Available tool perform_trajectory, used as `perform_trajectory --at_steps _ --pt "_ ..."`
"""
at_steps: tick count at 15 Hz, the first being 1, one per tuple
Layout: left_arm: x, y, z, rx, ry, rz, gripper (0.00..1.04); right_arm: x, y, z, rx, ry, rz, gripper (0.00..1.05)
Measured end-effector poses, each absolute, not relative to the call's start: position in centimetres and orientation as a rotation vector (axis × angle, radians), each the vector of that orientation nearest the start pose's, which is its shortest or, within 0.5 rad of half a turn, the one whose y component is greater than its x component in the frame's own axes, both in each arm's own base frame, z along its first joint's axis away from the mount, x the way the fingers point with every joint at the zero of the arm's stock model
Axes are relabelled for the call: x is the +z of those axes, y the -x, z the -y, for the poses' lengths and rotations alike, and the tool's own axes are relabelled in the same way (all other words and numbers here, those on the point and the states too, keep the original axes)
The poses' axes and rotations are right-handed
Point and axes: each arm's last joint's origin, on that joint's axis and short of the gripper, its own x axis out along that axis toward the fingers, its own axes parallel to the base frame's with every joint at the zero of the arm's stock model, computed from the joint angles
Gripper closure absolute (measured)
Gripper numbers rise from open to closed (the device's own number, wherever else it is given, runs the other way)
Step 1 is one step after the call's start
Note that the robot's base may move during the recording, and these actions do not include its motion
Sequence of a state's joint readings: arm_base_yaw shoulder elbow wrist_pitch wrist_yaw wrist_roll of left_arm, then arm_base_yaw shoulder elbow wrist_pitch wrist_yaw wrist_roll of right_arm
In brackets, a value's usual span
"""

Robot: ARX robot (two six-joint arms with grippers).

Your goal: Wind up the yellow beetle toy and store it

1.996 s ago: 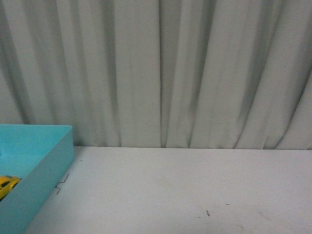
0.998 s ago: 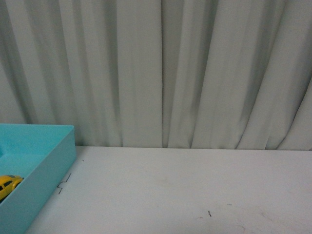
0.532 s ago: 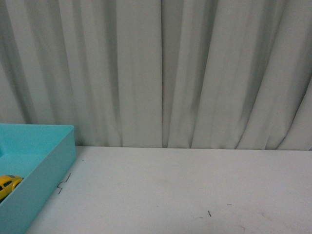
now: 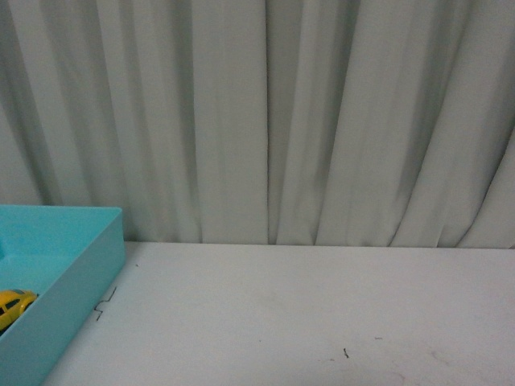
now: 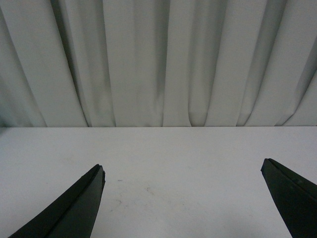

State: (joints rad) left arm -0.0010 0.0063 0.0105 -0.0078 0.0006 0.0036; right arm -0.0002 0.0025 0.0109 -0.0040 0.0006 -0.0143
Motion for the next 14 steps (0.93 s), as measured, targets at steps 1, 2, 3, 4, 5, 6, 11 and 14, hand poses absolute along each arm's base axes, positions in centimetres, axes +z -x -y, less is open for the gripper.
perform_trajectory --at_steps 1,2,3,4,5,6,11,14 --pt "16.64 -9.74 0.01 -0.001 -0.004 0.002 1.03 16.66 -9.72 0.0 -0.001 0.014 0.004 0.07" --pt "16.63 -9.74 0.01 -0.001 -0.002 0.002 1.02 16.67 -9.72 0.0 -0.001 0.014 0.005 0.07" --pt "16.63 -9.74 0.01 -0.001 -0.003 0.001 0.9 16.67 -9.72 0.0 -0.001 0.014 0.005 0.07" --pt "16.63 -9.74 0.01 -0.001 -0.003 0.001 0.79 16.66 -9.72 0.0 -0.001 0.014 0.004 0.07" --pt "16.63 -9.74 0.01 -0.001 -0.003 0.001 0.67 16.67 -9.72 0.0 -0.001 0.015 0.005 0.07" --pt "16.63 -9.74 0.01 -0.001 -0.003 0.001 0.54 16.67 -9.72 0.0 -0.001 0.014 0.005 0.07" --pt "16.63 -9.74 0.01 -0.001 -0.003 0.001 0.08 16.67 -9.72 0.0 -0.001 0.014 0.005 0.07" --pt "16.63 -9.74 0.01 -0.001 -0.003 0.001 0.07 16.66 -9.72 0.0 -0.001 0.014 0.004 0.07"
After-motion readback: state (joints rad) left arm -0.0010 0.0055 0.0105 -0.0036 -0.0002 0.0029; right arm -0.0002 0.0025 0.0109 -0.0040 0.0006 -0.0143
